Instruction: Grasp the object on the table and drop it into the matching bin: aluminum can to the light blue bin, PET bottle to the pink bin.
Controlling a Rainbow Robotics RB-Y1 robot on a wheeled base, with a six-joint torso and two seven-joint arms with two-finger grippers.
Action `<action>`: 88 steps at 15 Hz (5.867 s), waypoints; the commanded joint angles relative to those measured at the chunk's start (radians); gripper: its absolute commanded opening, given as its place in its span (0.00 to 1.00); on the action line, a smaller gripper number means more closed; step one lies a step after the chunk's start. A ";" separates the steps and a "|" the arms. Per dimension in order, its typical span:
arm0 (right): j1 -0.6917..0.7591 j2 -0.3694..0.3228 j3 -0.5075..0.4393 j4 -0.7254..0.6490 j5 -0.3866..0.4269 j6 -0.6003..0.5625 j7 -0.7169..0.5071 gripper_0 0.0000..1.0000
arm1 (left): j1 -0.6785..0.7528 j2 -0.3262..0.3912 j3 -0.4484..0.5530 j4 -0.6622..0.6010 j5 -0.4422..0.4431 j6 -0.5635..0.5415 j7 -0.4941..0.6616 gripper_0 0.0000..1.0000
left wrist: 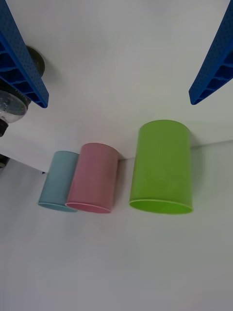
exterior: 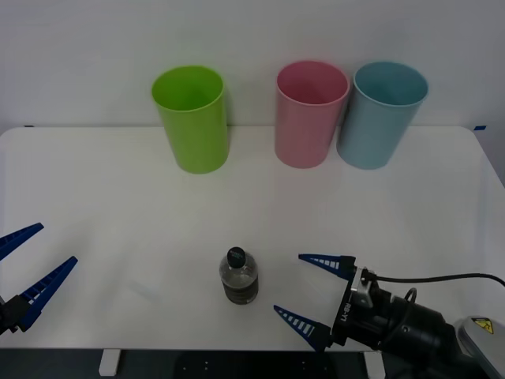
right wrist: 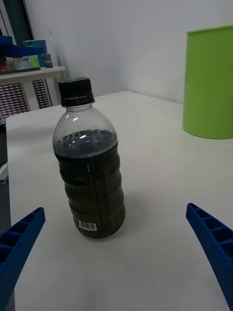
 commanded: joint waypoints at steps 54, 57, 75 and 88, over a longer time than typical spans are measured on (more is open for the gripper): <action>-0.166 -0.064 -0.167 -0.132 -0.040 0.156 -0.477 0.00 | 0.000 0.000 0.000 0.000 0.000 0.000 0.000 1.00; -0.167 -0.081 -0.220 -0.181 -0.041 0.156 -0.568 0.00 | 0.000 0.000 0.000 0.000 0.000 0.000 0.000 1.00; -0.503 -0.202 -0.226 -0.129 0.005 0.282 -0.776 0.00 | 0.000 0.000 0.000 0.000 0.000 0.000 0.000 1.00; -1.046 -0.128 -0.070 0.580 0.101 0.339 -0.551 0.00 | 0.000 0.000 0.000 0.000 0.000 0.000 0.000 1.00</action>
